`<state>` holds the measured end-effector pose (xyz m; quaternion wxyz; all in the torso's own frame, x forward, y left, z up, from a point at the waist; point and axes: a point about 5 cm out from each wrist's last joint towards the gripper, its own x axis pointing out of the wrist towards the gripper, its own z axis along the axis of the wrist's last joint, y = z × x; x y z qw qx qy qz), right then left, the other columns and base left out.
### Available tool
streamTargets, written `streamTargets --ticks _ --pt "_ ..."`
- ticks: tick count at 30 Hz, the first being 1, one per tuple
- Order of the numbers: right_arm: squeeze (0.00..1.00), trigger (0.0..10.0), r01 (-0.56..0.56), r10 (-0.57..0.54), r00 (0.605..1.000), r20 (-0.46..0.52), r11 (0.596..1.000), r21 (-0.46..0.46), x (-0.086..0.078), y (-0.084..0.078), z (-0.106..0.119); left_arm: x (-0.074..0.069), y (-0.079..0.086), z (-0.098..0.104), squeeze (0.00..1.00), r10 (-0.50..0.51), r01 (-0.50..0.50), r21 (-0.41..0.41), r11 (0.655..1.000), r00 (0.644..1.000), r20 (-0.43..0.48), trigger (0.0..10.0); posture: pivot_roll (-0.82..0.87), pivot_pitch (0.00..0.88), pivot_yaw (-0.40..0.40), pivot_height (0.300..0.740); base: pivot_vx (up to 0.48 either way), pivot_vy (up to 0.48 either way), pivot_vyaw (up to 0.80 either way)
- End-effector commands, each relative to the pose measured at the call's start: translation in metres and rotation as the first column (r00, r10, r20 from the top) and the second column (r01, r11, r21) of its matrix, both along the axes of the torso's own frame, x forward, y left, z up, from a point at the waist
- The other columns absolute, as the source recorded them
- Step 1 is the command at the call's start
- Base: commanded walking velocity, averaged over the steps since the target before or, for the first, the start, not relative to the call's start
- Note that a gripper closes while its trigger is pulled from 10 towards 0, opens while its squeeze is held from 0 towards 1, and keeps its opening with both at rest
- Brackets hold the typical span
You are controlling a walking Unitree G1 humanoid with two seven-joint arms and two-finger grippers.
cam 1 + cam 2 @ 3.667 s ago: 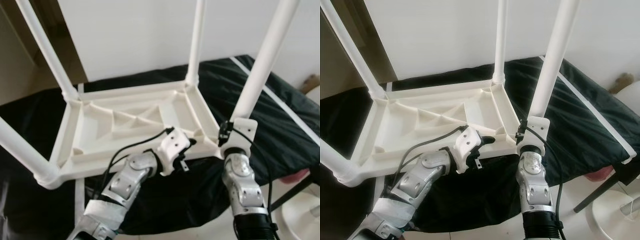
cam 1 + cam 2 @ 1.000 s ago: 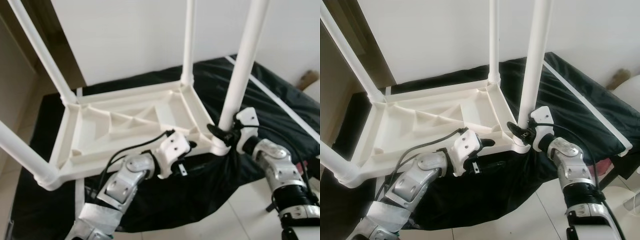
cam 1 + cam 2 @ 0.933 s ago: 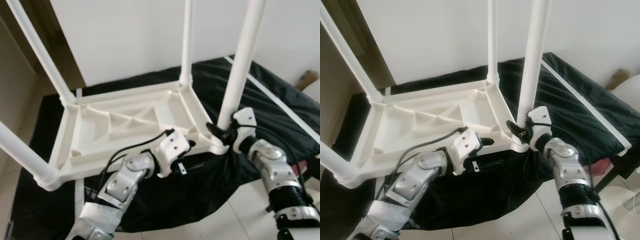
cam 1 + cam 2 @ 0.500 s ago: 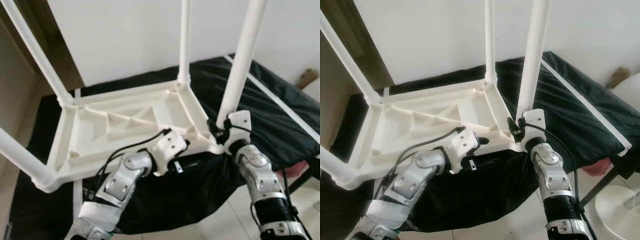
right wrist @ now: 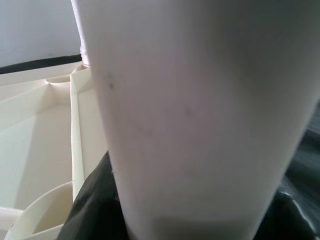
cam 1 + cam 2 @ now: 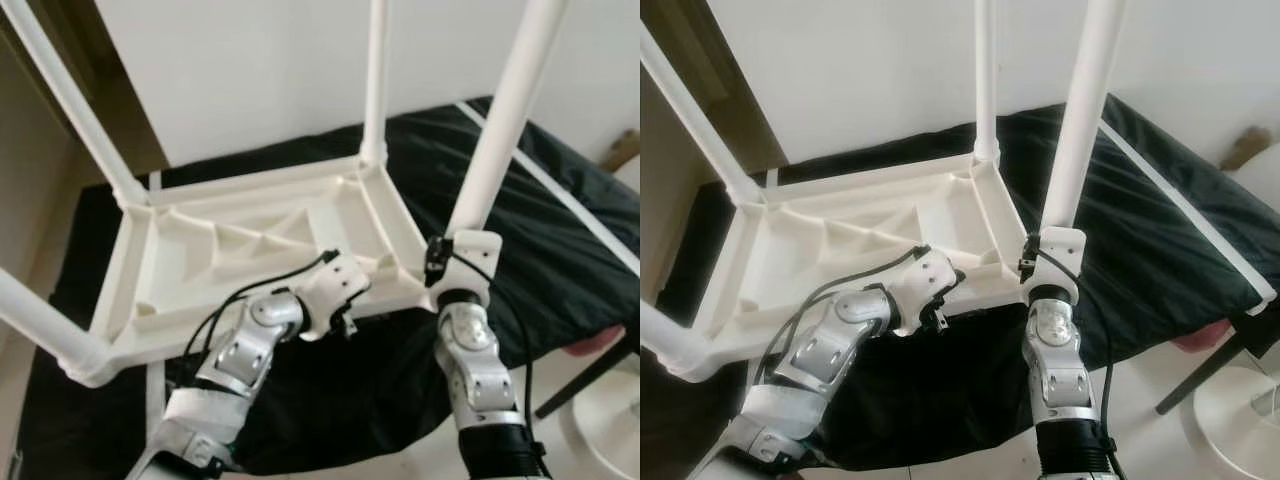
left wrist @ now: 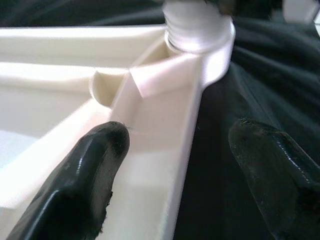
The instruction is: Building children table
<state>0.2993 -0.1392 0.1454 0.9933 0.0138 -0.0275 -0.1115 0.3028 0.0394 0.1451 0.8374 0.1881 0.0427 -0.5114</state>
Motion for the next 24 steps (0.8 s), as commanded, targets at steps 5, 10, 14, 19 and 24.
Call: streamTargets --ticks 5,10,14,19,24 --pt "0.00 10.0 0.000 0.007 0.995 -0.099 0.998 0.070 -0.0048 0.0127 -0.0174 0.0154 0.0162 0.0029 0.00 0.352 -0.346 -0.069 0.936 0.931 0.096 10.0 -0.04 0.000 0.094 0.740 0.000 0.000 0.00" --pt "0.00 10.0 0.006 0.005 0.993 -0.118 0.995 0.097 -0.0041 0.0127 -0.0186 0.0152 0.0176 0.0038 0.00 0.375 -0.367 -0.083 0.927 0.920 0.116 10.0 -0.03 0.000 0.087 0.740 0.000 0.000 0.00" --pt "0.00 10.0 0.011 -0.003 0.994 -0.111 0.997 0.075 -0.0035 0.0119 -0.0165 0.0156 0.0175 0.0031 0.00 0.395 -0.388 -0.076 0.918 0.910 0.129 10.0 -0.03 0.000 0.085 0.740 0.000 0.000 0.00" --pt "1.00 10.0 0.008 0.000 0.995 -0.101 0.997 0.078 -0.0035 0.0125 -0.0153 0.0163 0.0180 0.0050 0.00 0.368 -0.361 -0.074 0.930 0.919 0.140 10.0 -0.02 0.000 0.091 0.740 0.000 0.000 0.00" --pt "1.00 10.0 0.007 -0.001 0.995 -0.102 0.998 0.063 -0.0040 0.0118 -0.0148 0.0172 0.0191 0.0065 0.00 0.360 -0.352 -0.079 0.933 0.922 0.140 10.0 -0.02 0.000 0.091 0.740 0.000 0.000 0.00"
